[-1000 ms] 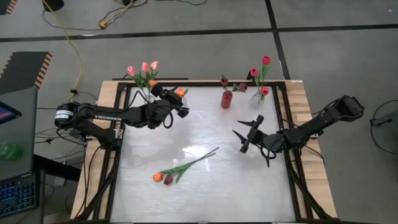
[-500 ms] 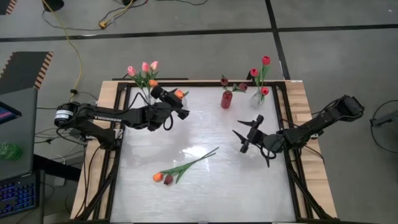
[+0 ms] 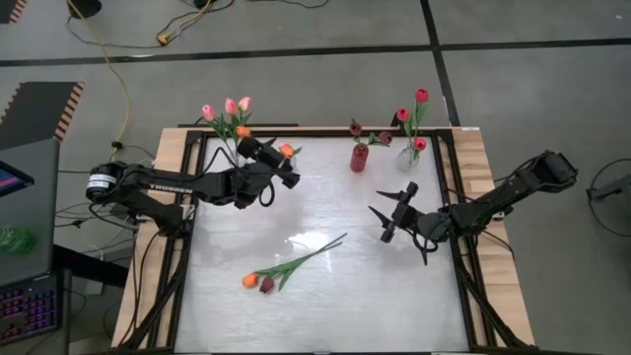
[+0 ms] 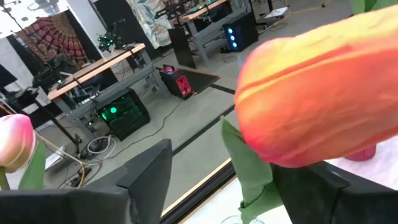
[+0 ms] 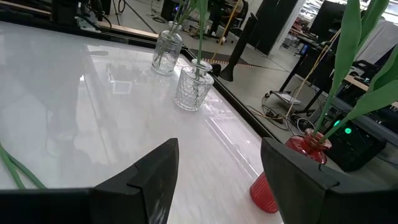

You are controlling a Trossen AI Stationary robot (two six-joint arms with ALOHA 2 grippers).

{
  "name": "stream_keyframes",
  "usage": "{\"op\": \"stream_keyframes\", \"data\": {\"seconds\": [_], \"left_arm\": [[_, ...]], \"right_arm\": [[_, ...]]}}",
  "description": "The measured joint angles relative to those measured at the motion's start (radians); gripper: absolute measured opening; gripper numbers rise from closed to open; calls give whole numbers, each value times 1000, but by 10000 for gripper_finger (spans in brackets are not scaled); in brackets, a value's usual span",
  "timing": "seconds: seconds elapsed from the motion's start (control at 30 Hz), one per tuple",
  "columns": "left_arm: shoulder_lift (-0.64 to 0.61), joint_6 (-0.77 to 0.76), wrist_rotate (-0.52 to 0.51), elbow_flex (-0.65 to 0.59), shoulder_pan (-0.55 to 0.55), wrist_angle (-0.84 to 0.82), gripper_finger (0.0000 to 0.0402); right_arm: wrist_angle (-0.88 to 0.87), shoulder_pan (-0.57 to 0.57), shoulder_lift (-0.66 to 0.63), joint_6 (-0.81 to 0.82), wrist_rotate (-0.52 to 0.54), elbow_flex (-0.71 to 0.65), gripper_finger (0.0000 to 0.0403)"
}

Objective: Sort flowers into vase by color
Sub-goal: Put the orange flower into the middle transparent vase

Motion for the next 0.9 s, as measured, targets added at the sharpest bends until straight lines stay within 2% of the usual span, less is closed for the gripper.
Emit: {"op": "stream_keyframes", "data": {"seconds": [0.13,0.47,0.73,0.9], "left_arm": [[0,0,0,0,-4,1,262],[-19,10,4,0,-36,54,261],[-74,16,64,1,-37,49,261],[-114,63,140,1,-37,7,261]], "right_arm": [[0,0,0,0,0,0,256],[0,0,0,0,0,0,256],[-1,0,0,0,0,0,256],[-3,0,0,17,0,0,256]]}}
